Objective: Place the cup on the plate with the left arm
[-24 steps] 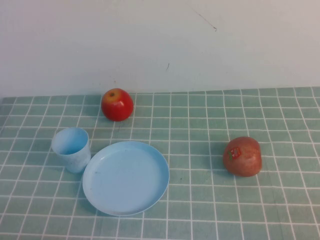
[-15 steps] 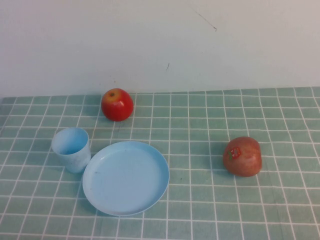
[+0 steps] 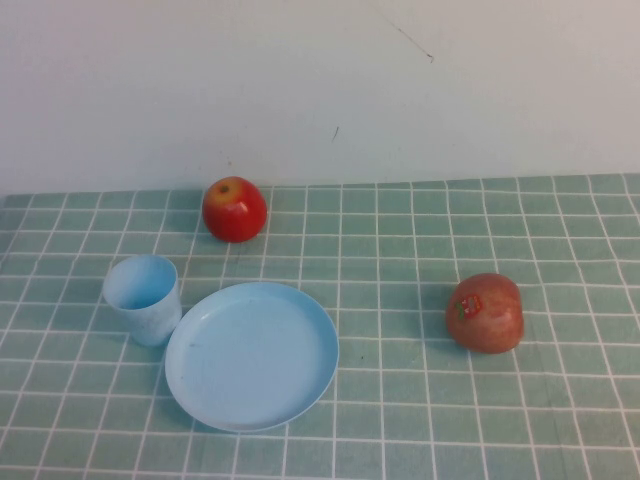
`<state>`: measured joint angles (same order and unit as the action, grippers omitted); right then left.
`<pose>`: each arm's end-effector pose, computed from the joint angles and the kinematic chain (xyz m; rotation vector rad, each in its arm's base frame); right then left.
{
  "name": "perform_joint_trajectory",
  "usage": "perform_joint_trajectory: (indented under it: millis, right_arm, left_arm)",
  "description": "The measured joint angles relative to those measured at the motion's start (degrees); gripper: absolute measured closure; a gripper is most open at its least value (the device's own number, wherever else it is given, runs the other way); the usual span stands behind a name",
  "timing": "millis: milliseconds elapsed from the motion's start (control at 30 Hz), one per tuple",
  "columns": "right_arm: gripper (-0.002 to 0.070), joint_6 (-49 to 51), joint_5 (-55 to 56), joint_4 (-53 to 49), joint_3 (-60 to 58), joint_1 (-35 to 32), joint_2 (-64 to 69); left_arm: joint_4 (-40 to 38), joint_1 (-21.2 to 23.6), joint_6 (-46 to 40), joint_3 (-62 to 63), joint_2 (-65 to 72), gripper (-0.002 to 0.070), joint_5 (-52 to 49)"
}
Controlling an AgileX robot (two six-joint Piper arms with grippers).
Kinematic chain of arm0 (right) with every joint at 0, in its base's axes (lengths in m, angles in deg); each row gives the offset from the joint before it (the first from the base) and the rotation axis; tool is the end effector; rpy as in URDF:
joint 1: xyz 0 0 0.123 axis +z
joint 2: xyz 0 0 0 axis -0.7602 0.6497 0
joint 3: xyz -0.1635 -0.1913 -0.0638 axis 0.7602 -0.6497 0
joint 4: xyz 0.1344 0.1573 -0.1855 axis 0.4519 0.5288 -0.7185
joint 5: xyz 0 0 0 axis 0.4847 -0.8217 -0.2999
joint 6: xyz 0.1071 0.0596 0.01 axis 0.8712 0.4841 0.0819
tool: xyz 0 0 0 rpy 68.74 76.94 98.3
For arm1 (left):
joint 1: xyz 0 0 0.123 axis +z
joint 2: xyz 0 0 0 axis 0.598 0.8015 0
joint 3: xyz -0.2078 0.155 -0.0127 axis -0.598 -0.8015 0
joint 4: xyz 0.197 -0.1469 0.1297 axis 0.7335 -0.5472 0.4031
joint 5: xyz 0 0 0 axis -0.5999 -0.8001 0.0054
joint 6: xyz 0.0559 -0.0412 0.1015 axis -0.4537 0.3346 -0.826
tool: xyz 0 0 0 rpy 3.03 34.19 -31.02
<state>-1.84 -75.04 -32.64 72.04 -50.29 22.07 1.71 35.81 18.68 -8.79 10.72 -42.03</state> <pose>0.1353 -0.0073 0.1614 -0.1808 1.8652 -0.2174 0.1402 -0.0017 0.1863 -0.1698 1.6670 -0.1708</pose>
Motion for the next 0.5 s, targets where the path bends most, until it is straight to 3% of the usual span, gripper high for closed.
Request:
perform_joint_trajectory:
  millis: [133,500]
  right_arm:
    - [0.0678,0.0,0.0,0.0,0.0,0.0,0.0]
    - [0.0678,0.0,0.0,0.0,0.0,0.0,0.0]
  left_arm:
    - [0.0,0.0,0.0,-0.1,0.0,0.0676,-7.7]
    - [0.3,0.0,-0.2,-0.1,0.0,0.0676,-7.7]
